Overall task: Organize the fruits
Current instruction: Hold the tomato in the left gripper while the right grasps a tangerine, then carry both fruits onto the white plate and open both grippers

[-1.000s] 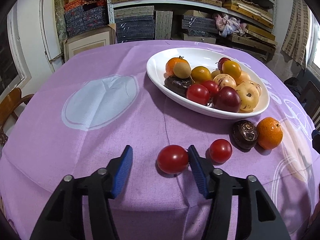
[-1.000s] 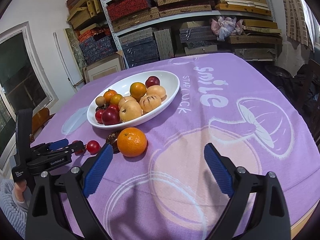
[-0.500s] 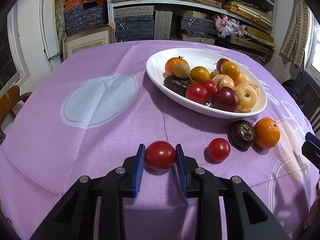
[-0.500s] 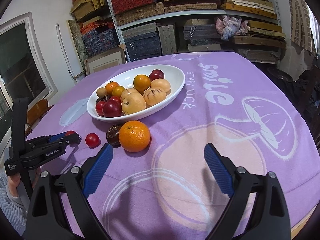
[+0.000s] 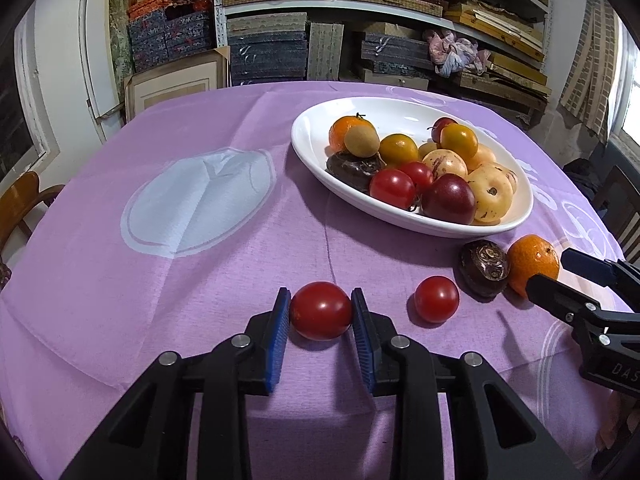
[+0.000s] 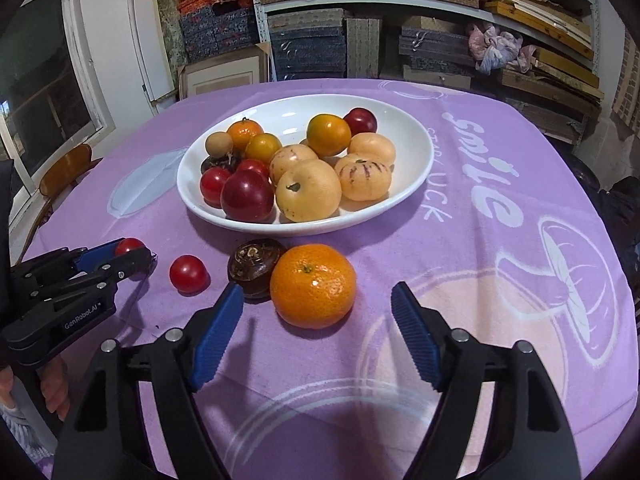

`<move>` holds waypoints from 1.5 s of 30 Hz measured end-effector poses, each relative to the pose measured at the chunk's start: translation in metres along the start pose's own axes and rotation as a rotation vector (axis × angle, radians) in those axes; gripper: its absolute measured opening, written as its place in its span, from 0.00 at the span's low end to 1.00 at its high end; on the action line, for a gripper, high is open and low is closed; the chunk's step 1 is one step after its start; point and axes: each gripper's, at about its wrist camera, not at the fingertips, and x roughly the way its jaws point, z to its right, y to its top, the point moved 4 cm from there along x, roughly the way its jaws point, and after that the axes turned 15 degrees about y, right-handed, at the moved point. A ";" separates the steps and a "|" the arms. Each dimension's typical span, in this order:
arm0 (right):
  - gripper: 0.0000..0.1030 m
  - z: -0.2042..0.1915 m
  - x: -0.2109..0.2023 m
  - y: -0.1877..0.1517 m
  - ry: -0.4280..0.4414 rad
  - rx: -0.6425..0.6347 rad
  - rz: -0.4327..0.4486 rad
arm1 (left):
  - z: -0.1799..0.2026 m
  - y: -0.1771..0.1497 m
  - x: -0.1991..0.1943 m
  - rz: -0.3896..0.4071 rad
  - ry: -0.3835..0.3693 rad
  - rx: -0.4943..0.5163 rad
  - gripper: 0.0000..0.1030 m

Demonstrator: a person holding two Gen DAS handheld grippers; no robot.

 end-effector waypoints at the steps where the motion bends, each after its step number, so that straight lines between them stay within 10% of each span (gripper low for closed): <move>1: 0.72 0.000 0.003 0.000 -0.002 -0.004 -0.005 | 0.000 0.000 0.000 -0.001 -0.001 0.002 0.30; 18: 0.47 0.010 0.020 0.005 0.046 0.036 -0.034 | 0.003 0.000 0.002 -0.004 -0.001 0.011 0.30; 45: 0.46 -0.021 -0.021 -0.033 0.120 0.006 -0.006 | 0.008 -0.006 -0.017 0.057 -0.045 0.022 0.30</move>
